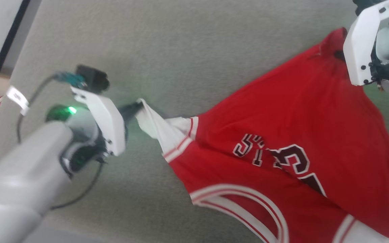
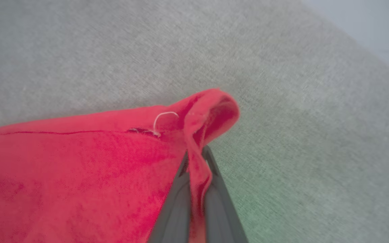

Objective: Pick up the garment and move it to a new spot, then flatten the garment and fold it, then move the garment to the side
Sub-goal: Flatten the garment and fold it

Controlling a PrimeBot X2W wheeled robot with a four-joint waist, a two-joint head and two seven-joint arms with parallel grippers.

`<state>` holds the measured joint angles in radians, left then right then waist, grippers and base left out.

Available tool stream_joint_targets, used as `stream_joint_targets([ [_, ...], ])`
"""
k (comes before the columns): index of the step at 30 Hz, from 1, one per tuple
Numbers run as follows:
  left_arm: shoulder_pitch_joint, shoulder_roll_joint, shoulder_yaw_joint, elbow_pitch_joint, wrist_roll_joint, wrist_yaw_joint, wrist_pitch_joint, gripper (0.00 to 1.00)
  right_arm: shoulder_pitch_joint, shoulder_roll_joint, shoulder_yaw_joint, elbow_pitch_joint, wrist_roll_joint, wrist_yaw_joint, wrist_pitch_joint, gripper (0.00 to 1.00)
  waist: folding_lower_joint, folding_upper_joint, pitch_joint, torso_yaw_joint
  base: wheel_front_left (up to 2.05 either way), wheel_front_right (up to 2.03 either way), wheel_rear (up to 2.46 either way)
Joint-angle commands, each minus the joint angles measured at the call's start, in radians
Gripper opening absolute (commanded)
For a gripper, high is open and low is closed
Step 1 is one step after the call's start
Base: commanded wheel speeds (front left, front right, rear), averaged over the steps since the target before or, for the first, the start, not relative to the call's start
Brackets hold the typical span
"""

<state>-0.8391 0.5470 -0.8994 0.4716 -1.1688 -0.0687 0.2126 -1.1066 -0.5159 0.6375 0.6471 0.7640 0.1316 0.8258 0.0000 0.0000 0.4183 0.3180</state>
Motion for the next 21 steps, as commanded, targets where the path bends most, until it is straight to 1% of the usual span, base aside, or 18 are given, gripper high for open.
stream_joint_targets([
  [1, -0.035, 0.032, 0.009, -0.012, 0.01, 0.013, 0.03, 0.0, -0.012, -0.01, 0.01, -0.028, 0.014, -0.002, -0.02, 0.0, 0.0, 0.0, -0.042, -0.049, 0.0, 0.0, 0.0],
  [8, -0.156, 0.126, 0.029, -0.051, 0.025, 0.056, 0.151, 0.0, -0.013, -0.053, 0.005, -0.111, 0.056, -0.002, -0.071, 0.0, 0.0, 0.0, -0.117, -0.13, 0.0, 0.0, 0.0],
  [11, -0.216, 0.153, 0.034, -0.063, 0.033, 0.072, 0.206, 0.0, -0.009, -0.066, -0.008, -0.151, 0.072, -0.002, -0.09, 0.0, 0.0, 0.0, -0.15, -0.162, 0.0, 0.0, 0.0],
  [13, -0.232, 0.161, 0.035, -0.065, 0.036, 0.076, 0.222, 0.0, -0.007, -0.07, -0.011, -0.161, 0.074, -0.002, -0.09, 0.0, 0.0, 0.0, -0.162, -0.172, 0.0, 0.0, 0.0],
  [18, -0.318, 0.19, 0.047, -0.072, 0.035, 0.104, 0.3, 0.0, 0.005, -0.079, -0.043, -0.223, 0.079, -0.002, -0.093, 0.0, 0.0, 0.0, -0.212, -0.221, 0.0, 0.0, 0.0],
  [21, -0.375, 0.2, 0.045, -0.076, 0.044, 0.119, 0.354, 0.0, 0.016, -0.084, -0.078, -0.269, 0.075, -0.002, -0.078, 0.0, 0.0, 0.0, -0.242, -0.251, 0.0, 0.0, 0.0],
])
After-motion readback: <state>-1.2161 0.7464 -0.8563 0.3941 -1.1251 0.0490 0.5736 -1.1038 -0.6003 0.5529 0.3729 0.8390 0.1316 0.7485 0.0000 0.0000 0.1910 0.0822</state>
